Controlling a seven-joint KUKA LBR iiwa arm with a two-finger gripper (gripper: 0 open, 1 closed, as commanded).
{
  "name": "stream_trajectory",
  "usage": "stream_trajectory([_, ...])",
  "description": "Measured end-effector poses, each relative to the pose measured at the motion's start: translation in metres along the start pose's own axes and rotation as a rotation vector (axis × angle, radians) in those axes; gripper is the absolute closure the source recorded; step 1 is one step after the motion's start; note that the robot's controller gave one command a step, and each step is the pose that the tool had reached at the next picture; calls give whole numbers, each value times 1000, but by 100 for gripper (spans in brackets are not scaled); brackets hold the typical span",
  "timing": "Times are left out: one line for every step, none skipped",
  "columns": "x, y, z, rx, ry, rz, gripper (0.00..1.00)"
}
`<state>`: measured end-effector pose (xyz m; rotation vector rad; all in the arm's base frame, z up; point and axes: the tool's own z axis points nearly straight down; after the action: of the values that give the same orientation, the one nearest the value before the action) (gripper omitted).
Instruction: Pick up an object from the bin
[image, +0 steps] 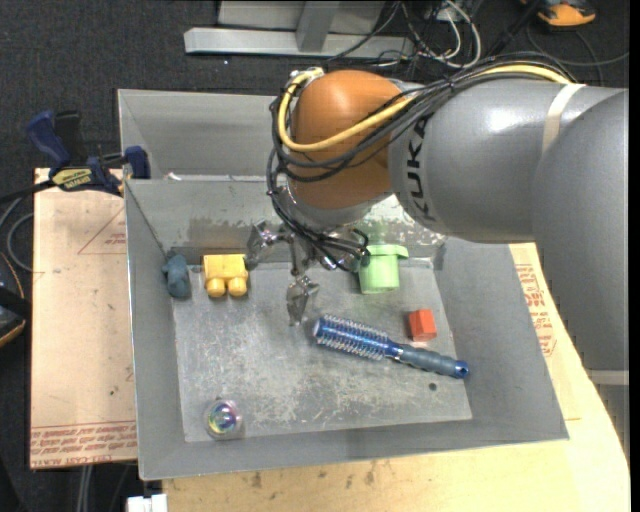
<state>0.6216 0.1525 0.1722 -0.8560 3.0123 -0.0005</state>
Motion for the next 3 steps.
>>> stream_trajectory([112,-12,58,-7,21,-71,0])
stream_trajectory([106,-11,55,-5,9,-75,100])
stream_trajectory([106,-11,55,-5,9,-76,0])
